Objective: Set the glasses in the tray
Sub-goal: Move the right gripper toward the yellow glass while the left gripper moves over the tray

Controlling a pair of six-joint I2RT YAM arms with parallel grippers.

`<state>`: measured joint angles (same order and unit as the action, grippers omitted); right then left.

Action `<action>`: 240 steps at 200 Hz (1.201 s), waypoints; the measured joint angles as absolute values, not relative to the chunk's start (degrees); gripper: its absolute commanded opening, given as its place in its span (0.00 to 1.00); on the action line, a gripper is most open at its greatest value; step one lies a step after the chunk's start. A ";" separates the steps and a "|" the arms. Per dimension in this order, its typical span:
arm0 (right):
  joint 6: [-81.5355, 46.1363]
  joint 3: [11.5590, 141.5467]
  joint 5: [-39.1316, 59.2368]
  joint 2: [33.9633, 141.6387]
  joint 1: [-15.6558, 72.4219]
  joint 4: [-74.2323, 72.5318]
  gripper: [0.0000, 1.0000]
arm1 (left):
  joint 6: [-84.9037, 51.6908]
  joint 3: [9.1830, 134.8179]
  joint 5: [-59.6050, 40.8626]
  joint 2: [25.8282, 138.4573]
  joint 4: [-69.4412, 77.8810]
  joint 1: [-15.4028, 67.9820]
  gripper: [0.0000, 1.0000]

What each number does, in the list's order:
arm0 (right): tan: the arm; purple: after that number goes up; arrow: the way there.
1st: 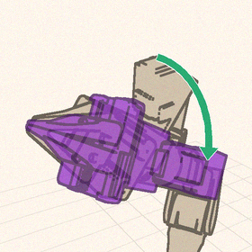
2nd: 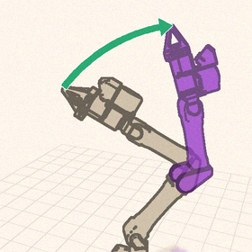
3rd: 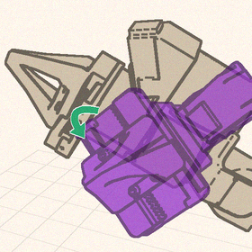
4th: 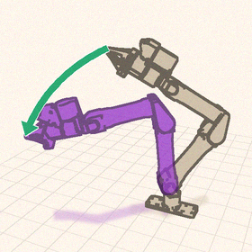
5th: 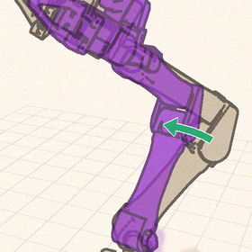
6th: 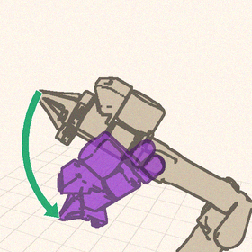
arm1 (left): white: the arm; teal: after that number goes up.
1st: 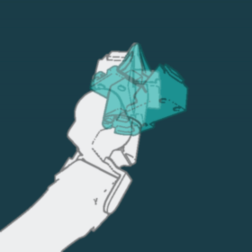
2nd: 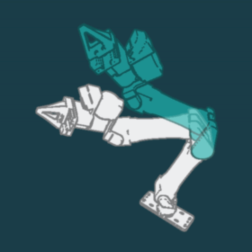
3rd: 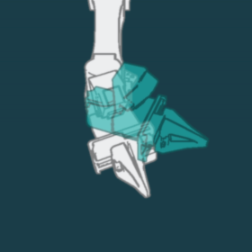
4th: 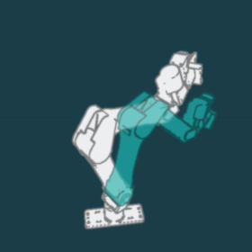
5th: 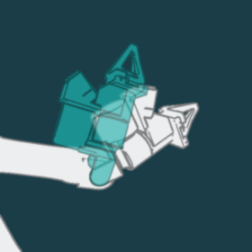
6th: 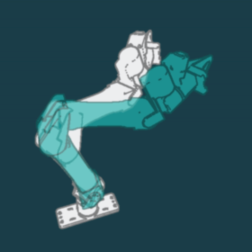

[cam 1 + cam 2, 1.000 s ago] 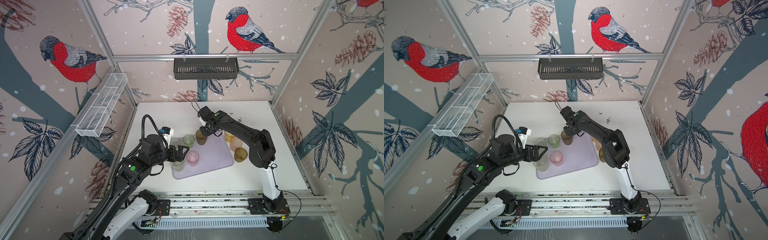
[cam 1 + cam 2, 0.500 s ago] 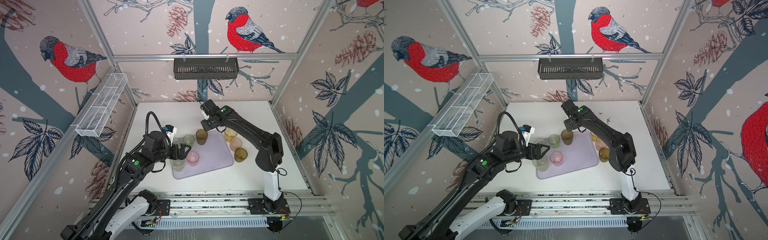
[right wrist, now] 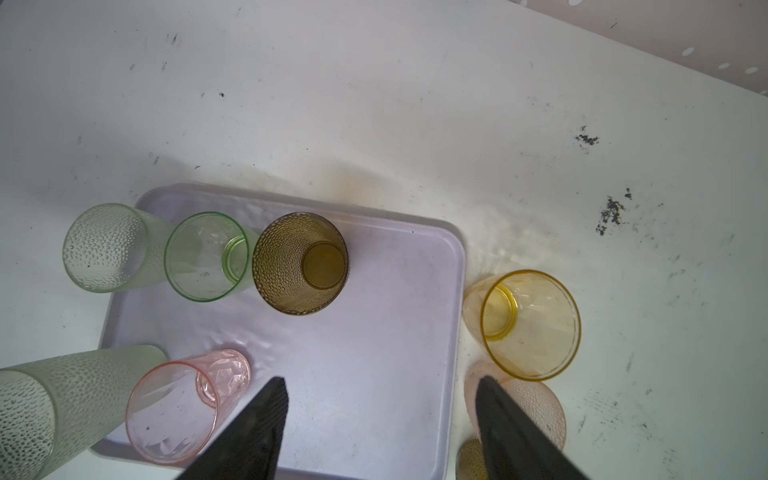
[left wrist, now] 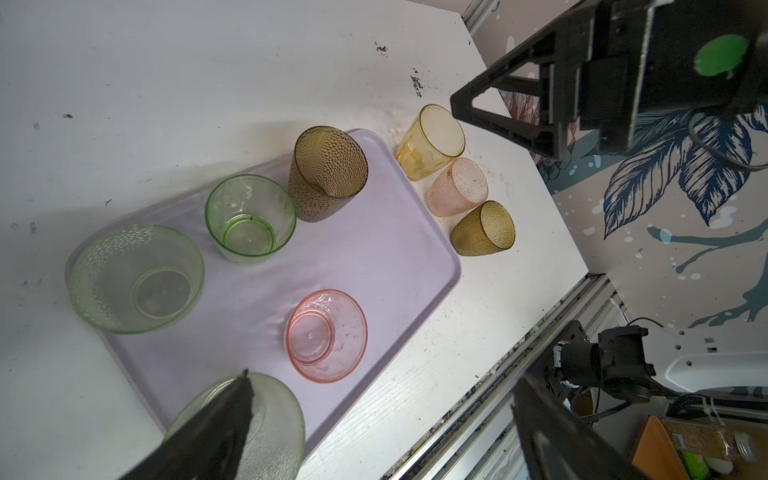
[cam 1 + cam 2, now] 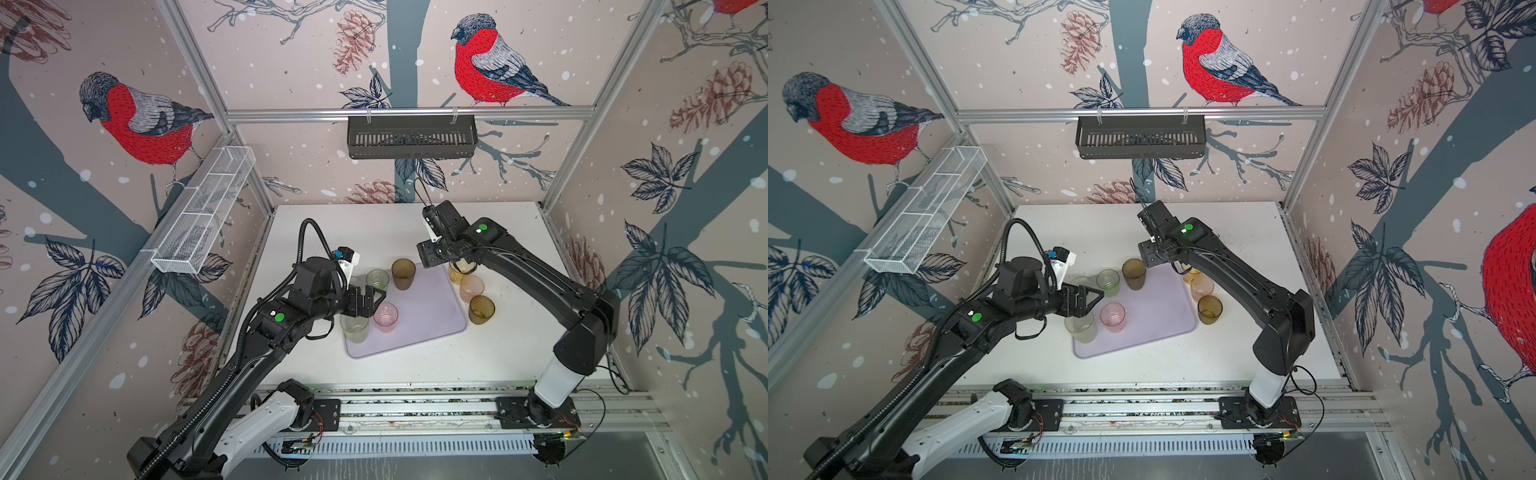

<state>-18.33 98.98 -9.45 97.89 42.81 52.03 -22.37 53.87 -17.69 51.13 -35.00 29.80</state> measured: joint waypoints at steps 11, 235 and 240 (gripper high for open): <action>-18.44 98.98 -9.47 97.08 42.68 52.47 0.80 | -22.59 53.87 -17.43 51.37 -34.92 30.39 0.97; -26.98 65.14 -1.80 64.07 27.22 56.34 0.88 | -28.71 51.42 -6.22 58.61 -24.82 48.99 0.97; -26.98 64.40 -1.13 63.88 26.35 56.16 0.88 | -28.75 51.31 -6.22 58.50 -24.64 49.19 0.97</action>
